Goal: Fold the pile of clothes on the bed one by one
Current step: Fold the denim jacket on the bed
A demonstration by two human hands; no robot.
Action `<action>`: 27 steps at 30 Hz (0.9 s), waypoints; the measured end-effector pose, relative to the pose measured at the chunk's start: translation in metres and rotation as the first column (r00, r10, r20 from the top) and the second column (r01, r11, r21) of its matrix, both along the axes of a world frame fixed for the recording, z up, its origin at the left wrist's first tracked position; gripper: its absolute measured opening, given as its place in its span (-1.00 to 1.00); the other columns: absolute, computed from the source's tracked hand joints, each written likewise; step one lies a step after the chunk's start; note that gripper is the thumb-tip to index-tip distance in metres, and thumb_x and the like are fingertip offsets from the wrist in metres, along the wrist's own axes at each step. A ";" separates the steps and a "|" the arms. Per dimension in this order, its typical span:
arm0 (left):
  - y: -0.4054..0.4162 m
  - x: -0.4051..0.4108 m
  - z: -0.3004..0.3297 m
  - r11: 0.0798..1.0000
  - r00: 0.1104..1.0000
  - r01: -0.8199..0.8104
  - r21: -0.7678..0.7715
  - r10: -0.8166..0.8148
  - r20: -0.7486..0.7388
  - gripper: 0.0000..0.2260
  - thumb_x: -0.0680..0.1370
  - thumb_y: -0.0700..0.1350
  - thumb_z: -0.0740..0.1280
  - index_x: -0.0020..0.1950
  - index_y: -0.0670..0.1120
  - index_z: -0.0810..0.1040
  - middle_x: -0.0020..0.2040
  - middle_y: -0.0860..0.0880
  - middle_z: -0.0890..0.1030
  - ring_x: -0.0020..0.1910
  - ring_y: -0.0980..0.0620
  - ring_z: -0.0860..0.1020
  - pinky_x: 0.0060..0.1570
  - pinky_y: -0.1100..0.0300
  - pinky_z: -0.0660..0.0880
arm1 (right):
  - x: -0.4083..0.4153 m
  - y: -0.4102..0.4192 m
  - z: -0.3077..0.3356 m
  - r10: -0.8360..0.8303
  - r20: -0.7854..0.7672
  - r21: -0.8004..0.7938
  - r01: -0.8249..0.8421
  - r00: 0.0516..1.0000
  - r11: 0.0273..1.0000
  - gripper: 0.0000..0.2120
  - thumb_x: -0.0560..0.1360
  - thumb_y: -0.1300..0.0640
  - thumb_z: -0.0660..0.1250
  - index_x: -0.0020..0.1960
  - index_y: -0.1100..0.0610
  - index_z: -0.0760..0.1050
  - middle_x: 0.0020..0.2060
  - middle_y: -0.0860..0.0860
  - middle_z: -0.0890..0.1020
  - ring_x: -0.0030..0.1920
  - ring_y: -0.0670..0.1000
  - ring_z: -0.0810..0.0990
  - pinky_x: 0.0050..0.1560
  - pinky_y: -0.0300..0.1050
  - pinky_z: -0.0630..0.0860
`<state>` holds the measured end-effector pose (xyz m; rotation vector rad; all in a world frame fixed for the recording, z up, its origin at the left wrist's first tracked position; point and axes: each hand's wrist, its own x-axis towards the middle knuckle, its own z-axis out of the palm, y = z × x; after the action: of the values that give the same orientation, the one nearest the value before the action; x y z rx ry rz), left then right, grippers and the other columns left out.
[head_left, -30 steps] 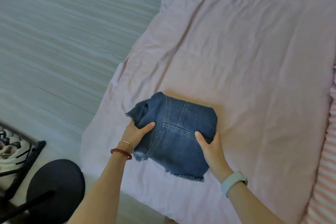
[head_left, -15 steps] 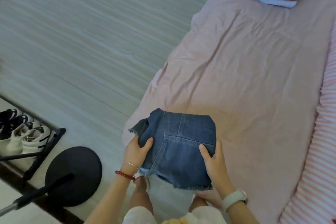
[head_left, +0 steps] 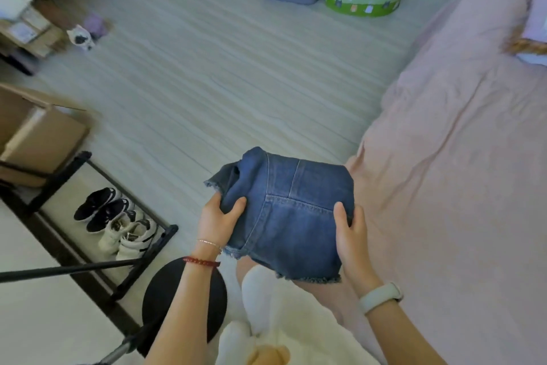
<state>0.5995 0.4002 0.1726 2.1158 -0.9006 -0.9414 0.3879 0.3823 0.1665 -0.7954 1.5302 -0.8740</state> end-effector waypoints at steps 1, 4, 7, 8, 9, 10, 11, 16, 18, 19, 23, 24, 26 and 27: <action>-0.012 0.006 0.002 1.000 1.000 0.002 -0.006 -0.002 -0.006 -0.75 0.49 -0.18 0.38 -0.30 -0.09 0.34 -0.37 0.00 0.43 -0.39 0.14 0.36 -0.44 0.45 0.33 | 0.007 -0.012 0.000 -0.011 -0.014 -0.006 0.011 1.000 1.000 -0.94 0.59 0.04 0.17 -0.05 -0.03 0.37 -0.08 -0.03 0.54 0.00 -0.01 0.55 -0.02 -0.08 0.49; -0.059 0.026 0.004 0.999 1.000 0.012 -0.029 -0.012 -0.020 -0.74 0.49 -0.16 0.39 -0.30 -0.12 0.33 -0.39 -0.03 0.40 -0.40 0.08 0.33 -0.46 0.40 0.32 | 0.026 -0.053 0.003 -0.036 -0.032 -0.041 0.035 0.999 0.999 -0.98 0.59 0.06 0.17 -0.01 -0.01 0.36 -0.07 -0.07 0.53 0.04 0.01 0.54 0.06 -0.05 0.47; -0.122 0.041 0.007 0.997 0.998 0.057 -0.050 -0.058 -0.018 -0.74 0.49 -0.13 0.38 -0.28 -0.12 0.33 -0.37 -0.04 0.41 -0.39 0.08 0.34 -0.42 0.31 0.29 | 0.041 -0.108 0.014 -0.088 0.013 -0.079 0.089 0.996 0.993 -0.89 0.60 0.09 0.15 0.09 -0.08 0.30 -0.06 -0.21 0.48 -0.01 -0.11 0.51 -0.02 -0.23 0.43; -0.146 0.044 0.009 0.995 0.997 0.080 -0.053 -0.081 -0.016 -0.74 0.49 -0.12 0.38 -0.29 -0.10 0.33 -0.36 -0.03 0.42 -0.39 0.09 0.35 -0.42 0.31 0.29 | 0.043 -0.129 0.018 -0.102 0.014 -0.079 0.102 0.995 0.992 -0.87 0.60 0.09 0.15 0.13 -0.08 0.30 -0.05 -0.23 0.48 -0.02 -0.16 0.50 -0.04 -0.27 0.43; -0.172 0.045 0.013 0.994 0.995 0.098 -0.055 -0.099 -0.025 -0.74 0.49 -0.12 0.38 -0.29 -0.09 0.33 -0.36 -0.02 0.42 -0.39 0.09 0.36 -0.42 0.33 0.28 | 0.045 -0.151 0.023 -0.118 0.001 -0.077 0.117 0.993 0.990 -0.85 0.60 0.08 0.15 0.16 -0.04 0.32 -0.04 -0.22 0.49 -0.02 -0.19 0.50 -0.03 -0.27 0.44; -0.199 0.045 0.017 0.991 0.992 0.122 -0.063 -0.124 -0.034 -0.74 0.49 -0.12 0.38 -0.29 -0.08 0.32 -0.36 -0.01 0.43 -0.38 0.09 0.37 -0.42 0.35 0.28 | 0.045 -0.174 0.027 -0.145 -0.019 -0.078 0.143 0.989 0.987 -0.84 0.60 0.07 0.16 0.17 -0.01 0.35 -0.04 -0.20 0.51 -0.01 -0.16 0.52 0.01 -0.21 0.47; -0.227 0.044 0.020 0.986 0.988 0.149 -0.072 -0.152 -0.036 -0.74 0.49 -0.12 0.38 -0.29 -0.07 0.32 -0.36 -0.01 0.43 -0.37 0.09 0.38 -0.42 0.35 0.28 | 0.044 -0.197 0.030 -0.174 -0.040 -0.078 0.171 0.984 0.982 -0.85 0.59 0.05 0.16 0.15 0.01 0.38 -0.03 -0.15 0.54 0.00 -0.10 0.54 0.06 -0.12 0.49; -0.349 0.033 0.040 0.958 0.964 0.261 -0.123 -0.266 -0.023 -0.73 0.49 -0.10 0.38 -0.28 -0.10 0.33 -0.35 -0.03 0.43 -0.37 0.07 0.38 -0.41 0.34 0.30 | 0.035 -0.296 0.051 -0.275 -0.097 -0.075 0.268 0.957 0.960 -0.80 0.59 0.00 0.16 0.15 0.05 0.40 0.06 0.00 0.55 0.06 0.02 0.54 0.15 0.05 0.49; -0.395 0.024 0.045 0.942 0.948 0.309 -0.135 -0.315 -0.030 -0.74 0.50 -0.09 0.38 -0.27 -0.11 0.34 -0.33 -0.05 0.44 -0.34 0.04 0.39 -0.39 0.29 0.33 | 0.031 -0.331 0.059 -0.318 -0.119 -0.092 0.308 0.941 0.947 -0.70 0.58 -0.03 0.15 0.23 0.09 0.38 0.15 0.02 0.54 0.17 0.07 0.51 0.24 0.13 0.45; -0.418 0.019 0.046 0.931 0.938 0.337 -0.141 -0.345 -0.036 -0.74 0.49 -0.09 0.38 -0.27 -0.11 0.34 -0.32 -0.05 0.44 -0.33 0.02 0.40 -0.38 0.27 0.33 | 0.027 -0.348 0.061 -0.344 -0.124 -0.100 0.333 0.931 0.938 -0.67 0.58 -0.04 0.14 0.27 0.12 0.37 0.18 0.03 0.52 0.20 0.09 0.49 0.26 0.15 0.43; -0.512 -0.010 0.044 0.867 0.871 0.472 -0.159 -0.487 -0.067 -0.76 0.46 -0.01 0.40 -0.16 -0.12 0.41 -0.23 -0.08 0.51 -0.22 -0.04 0.47 -0.21 0.12 0.45 | 0.007 -0.411 0.065 -0.459 -0.117 -0.096 0.450 0.881 0.888 -0.67 0.60 0.01 0.11 0.29 0.16 0.34 0.13 0.02 0.49 0.13 0.06 0.48 0.20 0.02 0.45; -0.538 -0.020 0.043 0.845 0.848 0.510 -0.162 -0.526 -0.071 -0.76 0.46 0.00 0.40 -0.12 -0.12 0.42 -0.20 -0.06 0.51 -0.19 -0.04 0.47 -0.15 0.11 0.45 | 0.001 -0.427 0.064 -0.492 -0.123 -0.101 0.483 0.862 0.870 -0.67 0.61 0.01 0.10 0.30 0.16 0.34 0.13 0.02 0.49 0.12 0.05 0.48 0.17 -0.01 0.45; -0.590 -0.045 0.042 0.789 0.793 0.589 -0.172 -0.606 -0.062 -0.76 0.47 0.00 0.40 -0.10 -0.12 0.41 -0.22 -0.01 0.50 -0.18 -0.03 0.47 -0.11 0.09 0.45 | -0.014 -0.461 0.064 -0.569 -0.140 -0.128 0.555 0.810 0.822 -0.67 0.61 0.02 0.10 0.30 0.16 0.34 0.14 0.02 0.48 0.15 0.06 0.47 0.17 -0.03 0.44; -0.615 -0.058 0.043 0.756 0.761 0.629 -0.181 -0.646 -0.058 -0.77 0.48 -0.02 0.39 -0.12 -0.12 0.41 -0.24 0.02 0.48 -0.19 -0.03 0.46 -0.12 0.09 0.44 | -0.022 -0.479 0.063 -0.607 -0.148 -0.141 0.591 0.781 0.794 -0.66 0.61 0.02 0.10 0.31 0.16 0.33 0.15 0.02 0.48 0.17 0.07 0.46 0.18 -0.04 0.43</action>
<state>0.5414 -0.2147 0.2152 1.6027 -1.6352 -1.2635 0.3656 -0.0970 0.2298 -0.4460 1.9719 -1.3732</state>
